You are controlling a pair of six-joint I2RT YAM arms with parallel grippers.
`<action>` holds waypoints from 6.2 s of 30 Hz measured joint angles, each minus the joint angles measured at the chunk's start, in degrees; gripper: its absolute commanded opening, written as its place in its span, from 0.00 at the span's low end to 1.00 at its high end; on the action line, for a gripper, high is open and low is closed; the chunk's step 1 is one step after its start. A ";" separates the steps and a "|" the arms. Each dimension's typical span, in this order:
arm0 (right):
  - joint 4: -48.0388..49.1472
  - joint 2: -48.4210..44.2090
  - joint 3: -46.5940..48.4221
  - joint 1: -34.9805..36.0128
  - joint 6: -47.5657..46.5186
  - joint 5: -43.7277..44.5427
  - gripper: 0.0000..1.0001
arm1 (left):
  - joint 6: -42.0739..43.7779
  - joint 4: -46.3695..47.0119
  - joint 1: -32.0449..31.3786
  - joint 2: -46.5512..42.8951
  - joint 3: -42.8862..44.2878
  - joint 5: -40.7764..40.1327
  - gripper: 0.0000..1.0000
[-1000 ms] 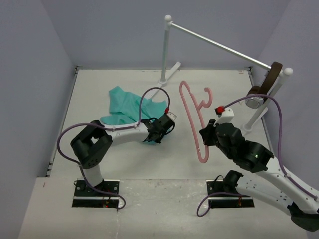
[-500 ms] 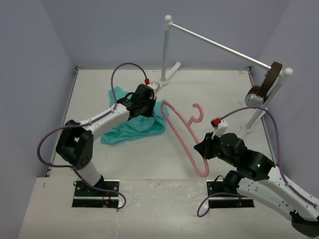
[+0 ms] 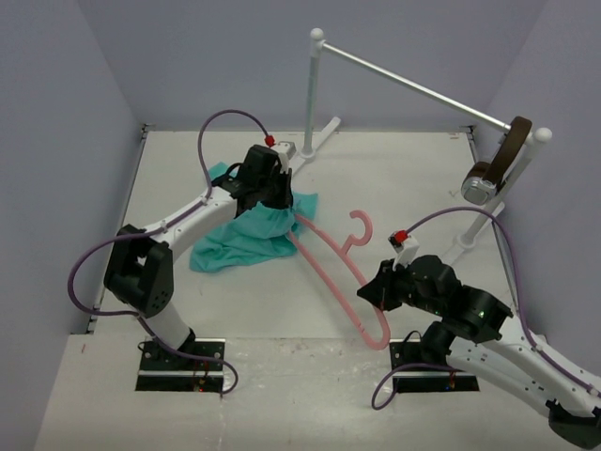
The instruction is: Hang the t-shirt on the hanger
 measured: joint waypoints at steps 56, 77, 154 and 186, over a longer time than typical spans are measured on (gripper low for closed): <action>9.08 25.81 17.40 2.04 7.29 17.88 0.00 | -2.02 -1.50 1.62 -6.17 3.84 -3.76 0.00; 31.90 35.85 17.67 2.13 -1.17 6.67 0.00 | -0.14 -9.37 1.86 -14.96 11.78 -7.51 0.00; 47.79 20.67 2.98 -32.37 -40.03 -55.94 0.00 | 65.05 -26.36 -8.32 -22.37 18.57 20.24 0.61; 42.59 15.31 7.96 -32.81 -24.27 -26.41 0.98 | 50.36 -21.30 -10.43 -28.44 6.86 1.86 0.00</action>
